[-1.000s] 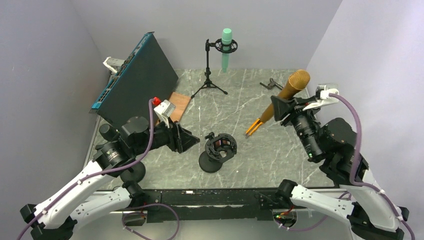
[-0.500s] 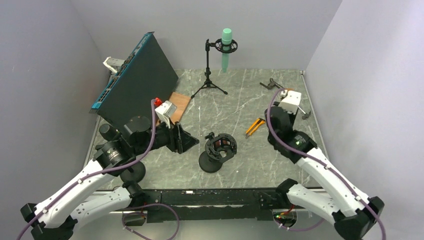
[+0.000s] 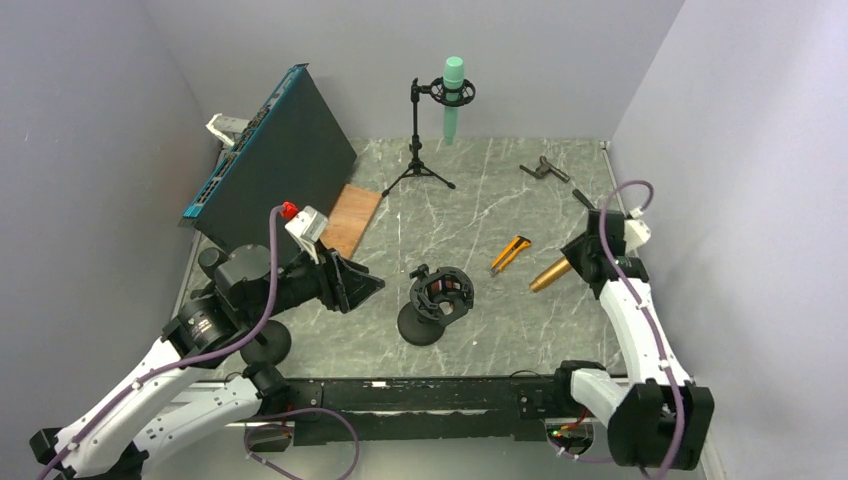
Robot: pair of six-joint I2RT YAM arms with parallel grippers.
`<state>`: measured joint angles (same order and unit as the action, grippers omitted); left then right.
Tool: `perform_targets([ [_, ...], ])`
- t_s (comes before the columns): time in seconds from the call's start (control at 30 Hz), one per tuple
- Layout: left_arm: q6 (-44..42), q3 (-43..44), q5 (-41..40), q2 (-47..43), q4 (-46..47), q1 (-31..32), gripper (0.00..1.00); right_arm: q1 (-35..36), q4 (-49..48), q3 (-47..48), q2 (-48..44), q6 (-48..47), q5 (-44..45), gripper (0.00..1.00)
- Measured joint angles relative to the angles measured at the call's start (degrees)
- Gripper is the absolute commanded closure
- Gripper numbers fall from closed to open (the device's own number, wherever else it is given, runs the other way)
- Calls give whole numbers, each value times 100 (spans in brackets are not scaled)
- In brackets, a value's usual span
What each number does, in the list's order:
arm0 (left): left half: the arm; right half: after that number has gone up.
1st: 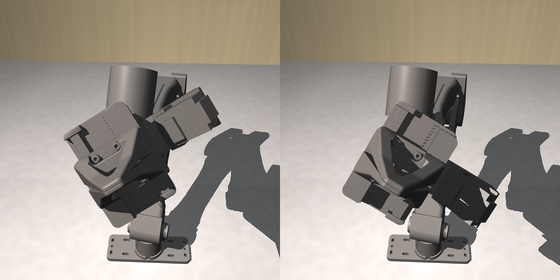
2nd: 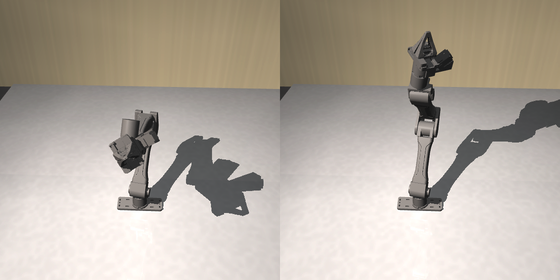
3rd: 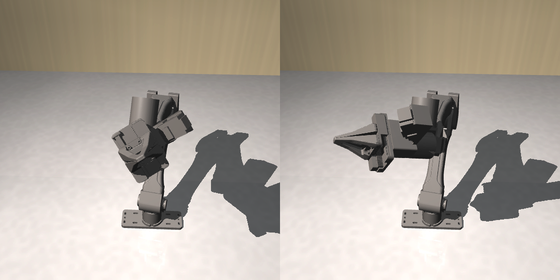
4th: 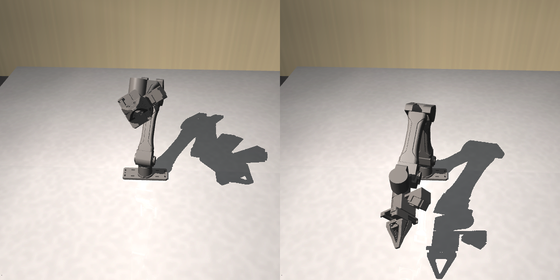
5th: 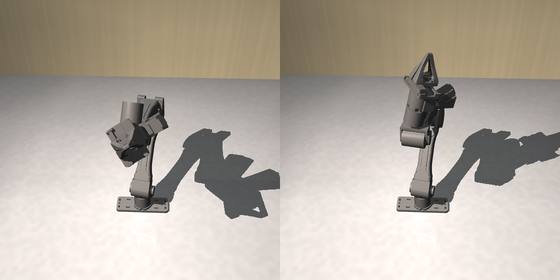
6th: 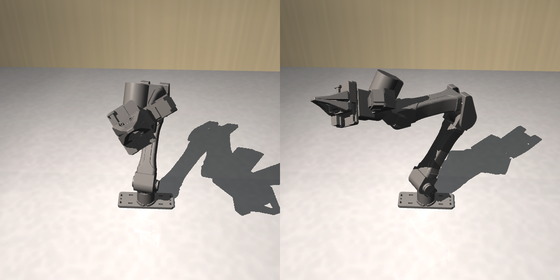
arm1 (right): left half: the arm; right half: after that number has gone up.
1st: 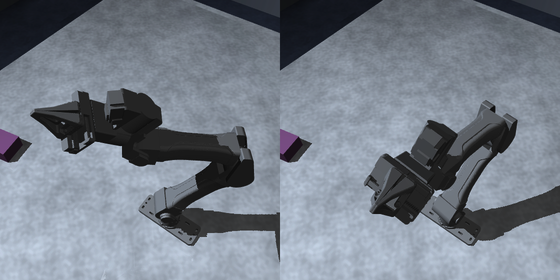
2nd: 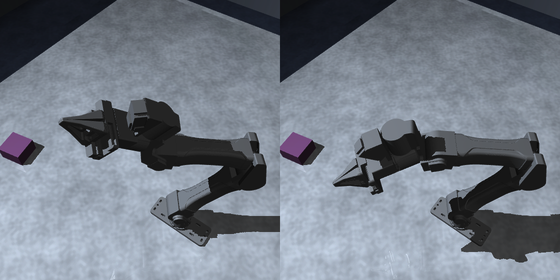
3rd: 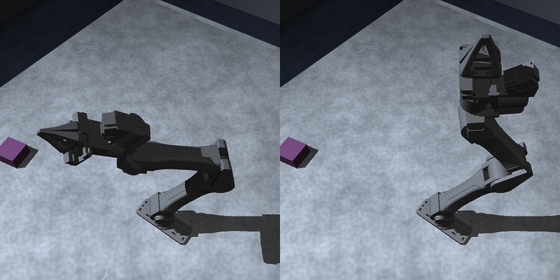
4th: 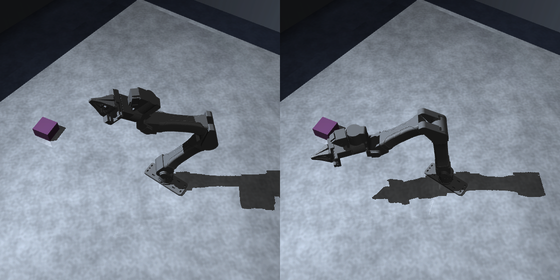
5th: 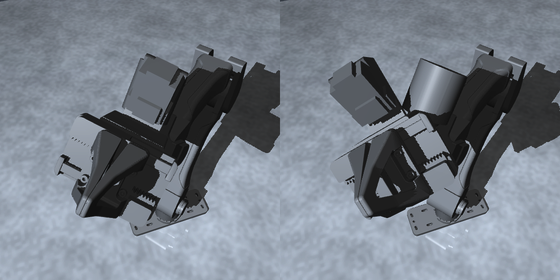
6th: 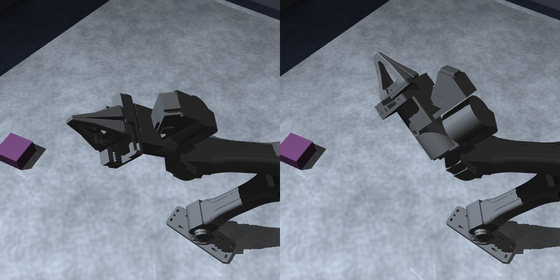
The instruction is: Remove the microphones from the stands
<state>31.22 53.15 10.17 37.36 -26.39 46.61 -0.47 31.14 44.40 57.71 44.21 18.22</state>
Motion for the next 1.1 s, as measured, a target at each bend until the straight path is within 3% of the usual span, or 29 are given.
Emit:
perform_targets([
  [0.27, 144, -90, 11, 20, -4, 0, 42, -2201, -533, -640, 1128, 1209, -2020, 100],
  [0.5, 157, -90, 28, 39, -2, 0, 43, -2667, -966, -651, 2518, 1646, -2951, 97],
  [0.9, 247, -138, 107, 164, 46, 0, 47, -2695, -1239, -651, 2542, 1810, -3032, 32],
  [1.1, 269, -144, 162, 197, 52, 0, 47, -2699, -1241, -651, 2146, 1696, -2924, 13],
])
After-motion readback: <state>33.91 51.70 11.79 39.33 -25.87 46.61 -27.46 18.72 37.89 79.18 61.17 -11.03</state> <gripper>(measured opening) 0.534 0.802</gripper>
